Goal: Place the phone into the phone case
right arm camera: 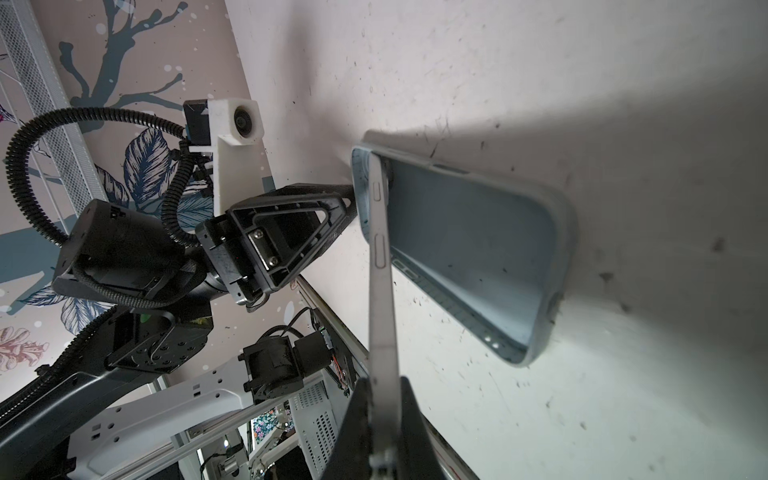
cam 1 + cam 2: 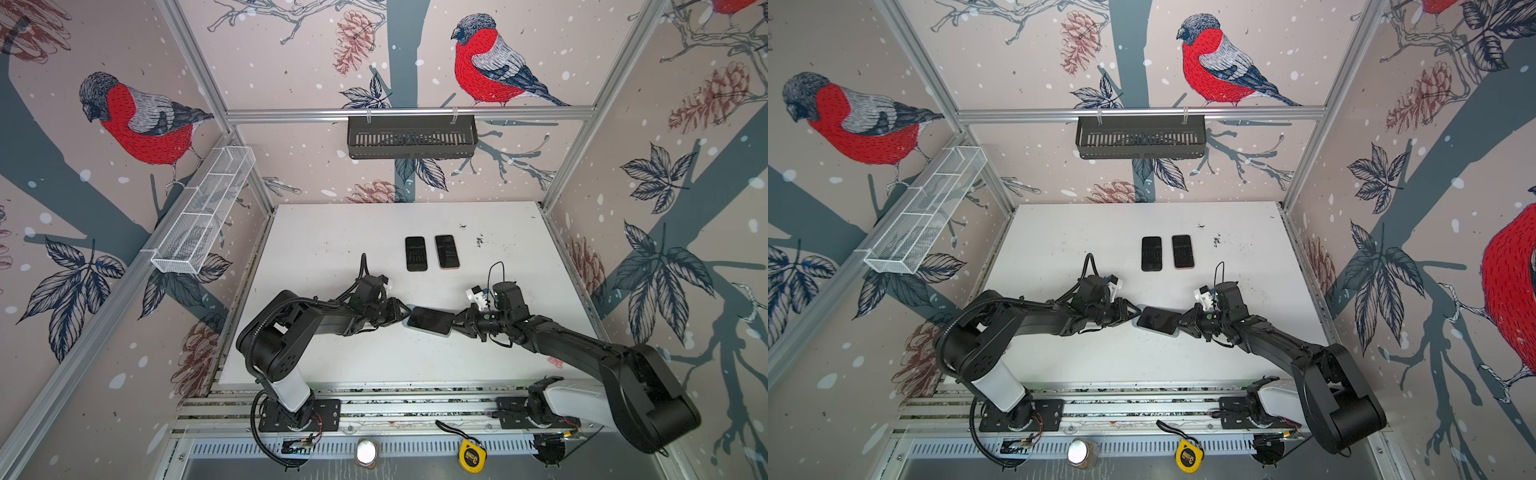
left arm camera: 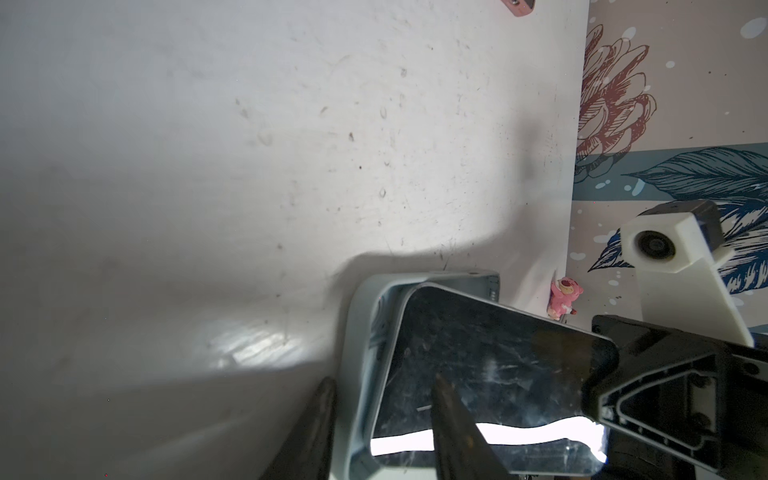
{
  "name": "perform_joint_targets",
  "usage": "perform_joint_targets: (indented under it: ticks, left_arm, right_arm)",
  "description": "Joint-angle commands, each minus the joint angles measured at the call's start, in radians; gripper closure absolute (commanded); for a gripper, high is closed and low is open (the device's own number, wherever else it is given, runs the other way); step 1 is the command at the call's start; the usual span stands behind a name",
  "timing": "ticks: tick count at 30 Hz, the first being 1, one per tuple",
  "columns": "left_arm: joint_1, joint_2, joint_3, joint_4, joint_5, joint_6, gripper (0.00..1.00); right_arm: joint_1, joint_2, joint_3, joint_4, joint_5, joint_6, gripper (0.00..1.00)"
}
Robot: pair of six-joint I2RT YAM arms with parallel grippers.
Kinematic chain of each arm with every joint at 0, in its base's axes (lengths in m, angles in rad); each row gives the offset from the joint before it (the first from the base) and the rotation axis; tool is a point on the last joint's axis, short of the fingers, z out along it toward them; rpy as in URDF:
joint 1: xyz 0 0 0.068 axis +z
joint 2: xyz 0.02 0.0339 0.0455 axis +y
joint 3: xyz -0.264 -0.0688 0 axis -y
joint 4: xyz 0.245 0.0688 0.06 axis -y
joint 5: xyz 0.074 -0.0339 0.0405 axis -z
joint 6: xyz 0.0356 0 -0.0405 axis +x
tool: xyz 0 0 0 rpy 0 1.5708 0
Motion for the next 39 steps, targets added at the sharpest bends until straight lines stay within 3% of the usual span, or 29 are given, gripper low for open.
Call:
perform_joint_targets:
  ticks: [1, 18, 32, 39]
  left_arm:
    - [-0.005, 0.018, 0.011, 0.012, 0.029, 0.0, 0.6]
    - [-0.027, 0.034, 0.036, 0.006, 0.043, 0.003, 0.6]
    - [-0.027, -0.023, 0.007, -0.049, 0.002, 0.018, 0.6]
    - [-0.027, -0.054, -0.034, -0.023, -0.002, -0.003, 0.6]
  right_arm:
    - [0.005, 0.004, -0.003, 0.022, -0.008, 0.008, 0.92]
    - [0.017, 0.099, -0.009, 0.05, 0.013, -0.017, 0.87]
    - [-0.012, 0.09, 0.072, -0.184, 0.124, -0.224, 0.47]
    - [-0.01, 0.066, 0.187, -0.44, 0.303, -0.418, 0.43]
